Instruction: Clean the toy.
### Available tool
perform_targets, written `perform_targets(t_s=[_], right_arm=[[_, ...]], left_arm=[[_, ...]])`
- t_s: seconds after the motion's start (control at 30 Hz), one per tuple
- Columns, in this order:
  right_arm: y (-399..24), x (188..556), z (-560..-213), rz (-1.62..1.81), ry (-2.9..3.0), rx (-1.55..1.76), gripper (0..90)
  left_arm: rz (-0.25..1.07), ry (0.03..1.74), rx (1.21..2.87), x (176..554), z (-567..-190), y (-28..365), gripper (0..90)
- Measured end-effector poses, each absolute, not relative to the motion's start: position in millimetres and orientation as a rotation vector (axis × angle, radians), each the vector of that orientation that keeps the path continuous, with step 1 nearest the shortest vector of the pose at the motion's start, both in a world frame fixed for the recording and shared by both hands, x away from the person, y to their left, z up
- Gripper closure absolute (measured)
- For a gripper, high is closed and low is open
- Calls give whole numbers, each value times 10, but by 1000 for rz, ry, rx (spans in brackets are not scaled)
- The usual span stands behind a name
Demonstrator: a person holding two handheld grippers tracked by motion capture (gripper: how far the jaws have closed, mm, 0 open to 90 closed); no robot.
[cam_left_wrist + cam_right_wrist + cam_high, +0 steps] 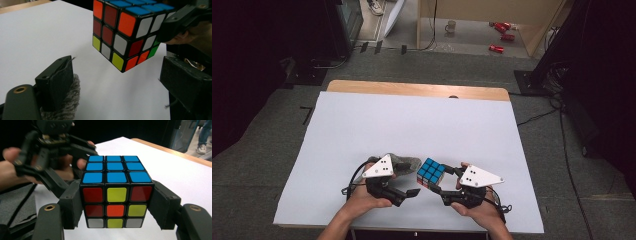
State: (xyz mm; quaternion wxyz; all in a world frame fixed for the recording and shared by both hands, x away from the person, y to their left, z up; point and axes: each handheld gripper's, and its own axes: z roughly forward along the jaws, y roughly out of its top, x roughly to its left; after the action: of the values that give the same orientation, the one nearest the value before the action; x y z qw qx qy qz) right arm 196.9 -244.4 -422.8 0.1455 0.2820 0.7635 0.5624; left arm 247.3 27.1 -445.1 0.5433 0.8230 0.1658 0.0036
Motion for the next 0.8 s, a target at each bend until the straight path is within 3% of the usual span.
perform_targets(t_s=[0.23, 0.4, 0.8], right_arm=[[-2412, 1953, -4216, 1633, 2216, 795, 352], [-2434, 1960, -4231, 1658, 2234, 776, 351], [-2404, 1940, -4243, 1698, 2283, 715, 352]], left_arm=[[-41, 328, 1928, 2458, -4483, 274, 156], [-90, 284, 1882, 2492, -4501, 349, 257], [-48, 198, 1909, 2454, -4573, 278, 265]])
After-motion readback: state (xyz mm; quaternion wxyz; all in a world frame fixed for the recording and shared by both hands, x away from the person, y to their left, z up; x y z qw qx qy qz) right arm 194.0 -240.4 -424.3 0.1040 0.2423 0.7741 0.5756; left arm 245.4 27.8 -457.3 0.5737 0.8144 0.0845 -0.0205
